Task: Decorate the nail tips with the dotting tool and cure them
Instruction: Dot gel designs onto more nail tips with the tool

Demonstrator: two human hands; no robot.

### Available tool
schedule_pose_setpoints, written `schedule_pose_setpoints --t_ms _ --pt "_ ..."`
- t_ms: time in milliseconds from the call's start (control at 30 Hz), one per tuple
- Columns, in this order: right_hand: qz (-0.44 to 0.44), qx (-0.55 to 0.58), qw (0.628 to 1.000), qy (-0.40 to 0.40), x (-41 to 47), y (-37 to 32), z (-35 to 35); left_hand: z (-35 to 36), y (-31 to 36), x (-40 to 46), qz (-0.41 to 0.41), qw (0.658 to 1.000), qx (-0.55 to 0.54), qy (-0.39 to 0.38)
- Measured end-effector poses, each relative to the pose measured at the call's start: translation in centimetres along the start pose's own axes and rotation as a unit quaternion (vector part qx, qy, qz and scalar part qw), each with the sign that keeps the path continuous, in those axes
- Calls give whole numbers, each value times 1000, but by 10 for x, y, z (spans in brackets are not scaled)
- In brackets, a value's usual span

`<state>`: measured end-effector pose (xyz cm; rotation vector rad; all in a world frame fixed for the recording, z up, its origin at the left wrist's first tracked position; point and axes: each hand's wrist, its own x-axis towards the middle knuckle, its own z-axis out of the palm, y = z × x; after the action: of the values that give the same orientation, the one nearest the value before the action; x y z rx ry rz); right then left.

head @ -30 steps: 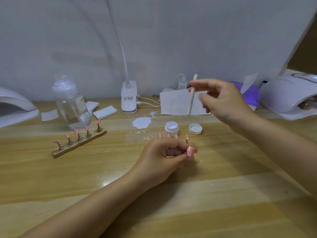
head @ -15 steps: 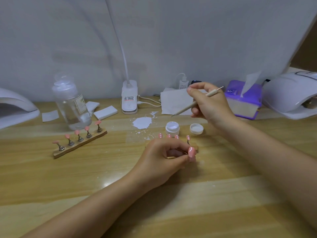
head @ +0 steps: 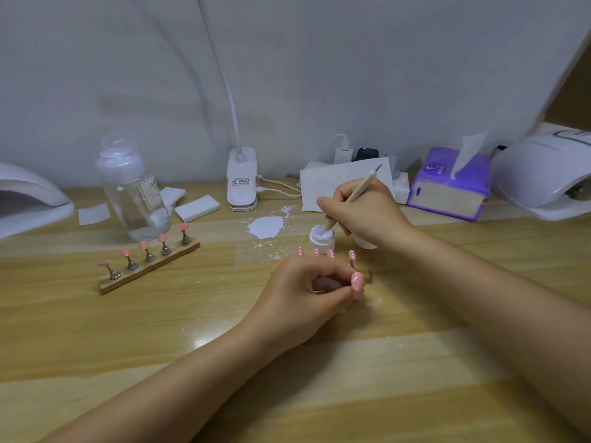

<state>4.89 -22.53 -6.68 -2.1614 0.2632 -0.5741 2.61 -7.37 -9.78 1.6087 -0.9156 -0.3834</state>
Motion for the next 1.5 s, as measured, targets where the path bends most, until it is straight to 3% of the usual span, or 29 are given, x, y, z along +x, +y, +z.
schedule_pose_setpoints --t_ms 433,600,833,967,1133,1500 --pt "-16 -41 999 -22 1 -5 2 -1 -1 0 -3 1000 13 -5" --pt "22 112 993 43 -10 -13 -14 -1 -2 0 -5 1000 13 -2" --pt "87 349 932 54 -65 -6 -23 -1 -3 0 -5 1000 25 5" --pt "48 337 936 91 -90 -8 -15 -1 -1 -1 -6 999 40 10" --pt "36 386 919 70 -94 -8 -13 0 -2 0 -9 999 41 12" --pt "19 323 943 71 -91 2 -9 1 -5 2 -16 999 36 18"
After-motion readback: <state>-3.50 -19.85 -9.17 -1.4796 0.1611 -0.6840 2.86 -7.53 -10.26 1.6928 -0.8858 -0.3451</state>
